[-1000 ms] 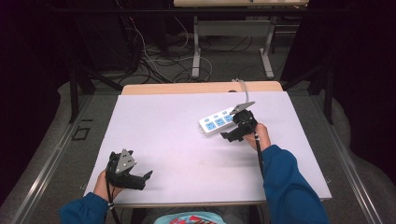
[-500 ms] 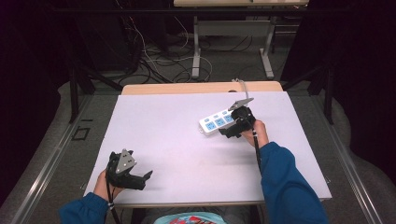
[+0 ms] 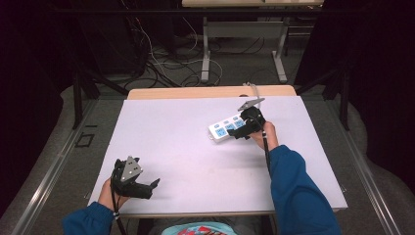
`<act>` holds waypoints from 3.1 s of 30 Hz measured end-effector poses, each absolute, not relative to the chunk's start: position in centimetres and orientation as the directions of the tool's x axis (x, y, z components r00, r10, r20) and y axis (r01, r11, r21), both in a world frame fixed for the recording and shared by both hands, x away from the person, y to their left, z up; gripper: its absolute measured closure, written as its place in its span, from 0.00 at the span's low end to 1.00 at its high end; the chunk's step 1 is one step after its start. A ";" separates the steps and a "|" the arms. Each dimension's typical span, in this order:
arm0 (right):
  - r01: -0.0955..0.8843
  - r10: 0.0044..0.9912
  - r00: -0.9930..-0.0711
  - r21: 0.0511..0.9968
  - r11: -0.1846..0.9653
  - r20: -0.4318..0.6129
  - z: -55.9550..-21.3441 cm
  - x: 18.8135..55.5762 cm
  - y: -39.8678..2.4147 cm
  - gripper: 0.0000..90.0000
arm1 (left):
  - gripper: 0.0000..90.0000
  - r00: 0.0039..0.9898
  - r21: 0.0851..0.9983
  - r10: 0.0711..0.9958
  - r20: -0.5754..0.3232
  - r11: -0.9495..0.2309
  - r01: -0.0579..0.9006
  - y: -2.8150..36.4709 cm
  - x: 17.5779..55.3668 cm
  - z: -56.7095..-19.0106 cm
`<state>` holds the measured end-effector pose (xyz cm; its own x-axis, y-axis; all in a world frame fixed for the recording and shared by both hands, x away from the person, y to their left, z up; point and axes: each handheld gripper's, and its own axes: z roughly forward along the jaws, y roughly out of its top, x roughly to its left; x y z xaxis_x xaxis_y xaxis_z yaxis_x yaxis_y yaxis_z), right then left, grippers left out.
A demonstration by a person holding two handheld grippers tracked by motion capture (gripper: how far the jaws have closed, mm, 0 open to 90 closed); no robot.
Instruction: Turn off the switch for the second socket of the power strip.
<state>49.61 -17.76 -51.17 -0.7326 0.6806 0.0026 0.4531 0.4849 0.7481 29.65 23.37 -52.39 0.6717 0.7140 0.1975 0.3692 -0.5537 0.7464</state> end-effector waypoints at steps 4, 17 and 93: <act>0.450 0.684 -0.730 0.754 0.479 0.002 -51.2 49.9 -17.5 0.00 | 0.00 0.675 0.747 0.713 0.191 -0.552 0.372 23.3 29.6 -52.4; 0.423 0.691 -0.722 0.785 0.453 -0.010 -50.9 50.7 -16.7 0.03 | 0.00 0.678 0.747 0.711 0.184 -0.550 0.374 23.2 29.7 -52.4; 0.449 0.771 -0.635 0.789 0.419 -0.048 -54.1 52.4 -14.1 1.00 | 0.00 0.690 0.739 0.697 0.196 -0.567 0.363 23.2 29.7 -52.4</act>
<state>52.45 -14.10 -54.11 -0.6346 0.7713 -0.0481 0.4490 0.4186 0.7894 29.72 23.23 -52.42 0.6898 0.6970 0.1959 0.3631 -0.5672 0.7392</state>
